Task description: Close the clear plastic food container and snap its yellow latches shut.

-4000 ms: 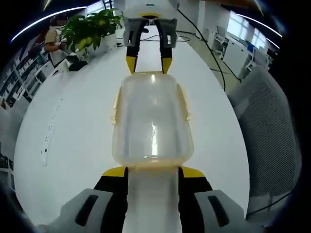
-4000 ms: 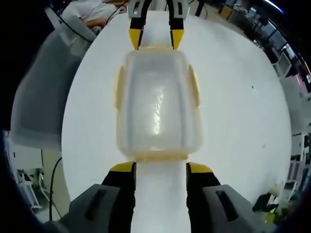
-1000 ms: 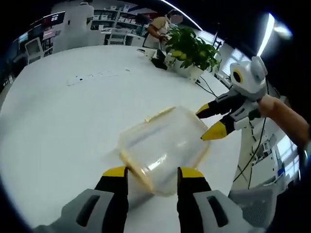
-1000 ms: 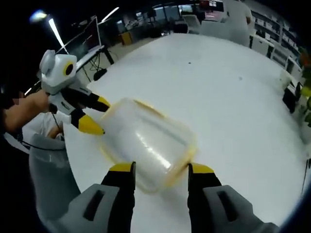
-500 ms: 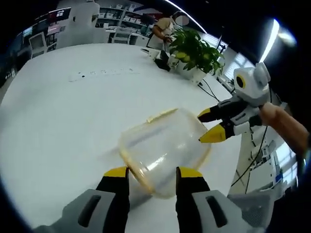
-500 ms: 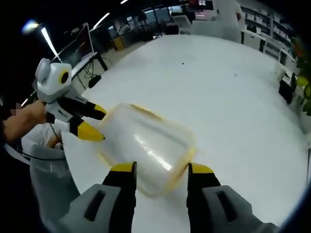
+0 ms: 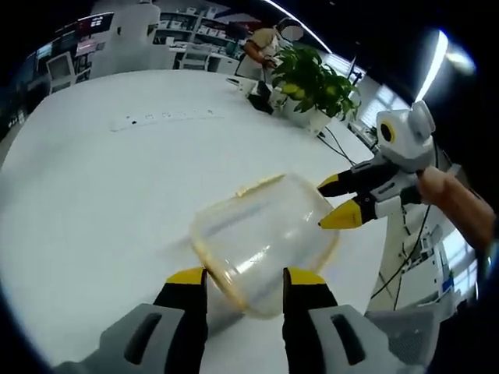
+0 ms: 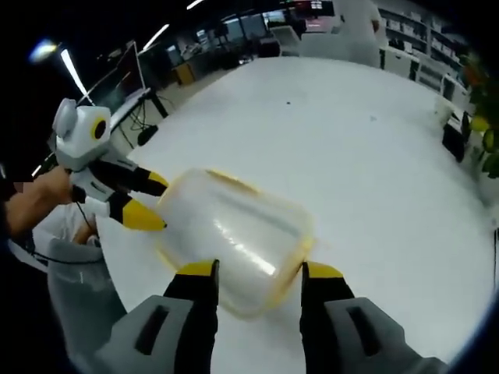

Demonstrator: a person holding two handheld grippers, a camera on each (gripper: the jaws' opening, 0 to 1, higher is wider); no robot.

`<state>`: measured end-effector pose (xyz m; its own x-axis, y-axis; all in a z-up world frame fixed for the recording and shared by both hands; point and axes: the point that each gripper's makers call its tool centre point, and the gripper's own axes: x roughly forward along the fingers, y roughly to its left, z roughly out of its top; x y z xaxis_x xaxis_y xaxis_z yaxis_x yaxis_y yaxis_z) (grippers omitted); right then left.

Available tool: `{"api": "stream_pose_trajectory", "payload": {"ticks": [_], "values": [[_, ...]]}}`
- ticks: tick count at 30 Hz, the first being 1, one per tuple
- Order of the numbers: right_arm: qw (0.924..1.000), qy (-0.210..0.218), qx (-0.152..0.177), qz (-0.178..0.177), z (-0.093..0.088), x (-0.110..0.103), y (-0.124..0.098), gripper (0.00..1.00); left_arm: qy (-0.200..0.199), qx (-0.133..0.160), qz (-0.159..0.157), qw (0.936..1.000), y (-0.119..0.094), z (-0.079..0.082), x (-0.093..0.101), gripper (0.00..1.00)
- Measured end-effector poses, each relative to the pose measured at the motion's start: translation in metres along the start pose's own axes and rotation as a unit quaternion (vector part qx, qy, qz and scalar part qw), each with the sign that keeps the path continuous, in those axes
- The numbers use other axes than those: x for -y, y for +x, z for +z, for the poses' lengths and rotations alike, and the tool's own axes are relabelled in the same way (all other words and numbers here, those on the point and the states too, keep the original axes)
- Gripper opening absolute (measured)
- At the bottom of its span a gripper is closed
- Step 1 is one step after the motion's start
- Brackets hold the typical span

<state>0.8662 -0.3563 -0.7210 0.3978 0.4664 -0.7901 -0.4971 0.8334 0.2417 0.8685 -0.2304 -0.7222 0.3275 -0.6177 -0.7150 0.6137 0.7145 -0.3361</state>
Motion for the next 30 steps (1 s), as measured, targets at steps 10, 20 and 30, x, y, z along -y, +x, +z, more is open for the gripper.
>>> {"api": "stream_pose_trajectory", "payload": {"ticks": [10, 20, 30], "values": [[1.0, 0.0, 0.001, 0.0, -0.003, -0.012, 0.001, 0.38, 0.0, -0.005, -0.002, 1.0, -0.005, -0.007, -0.002, 0.31], [1.0, 0.004, 0.005, -0.001, -0.009, -0.03, 0.002, 0.38, 0.0, -0.011, -0.003, 0.9999, -0.018, -0.02, -0.005, 0.31], [0.9999, 0.007, 0.011, -0.003, -0.014, -0.048, 0.004, 0.38, 0.001, -0.019, -0.003, 0.9998, -0.03, -0.033, -0.009, 0.31]]}}
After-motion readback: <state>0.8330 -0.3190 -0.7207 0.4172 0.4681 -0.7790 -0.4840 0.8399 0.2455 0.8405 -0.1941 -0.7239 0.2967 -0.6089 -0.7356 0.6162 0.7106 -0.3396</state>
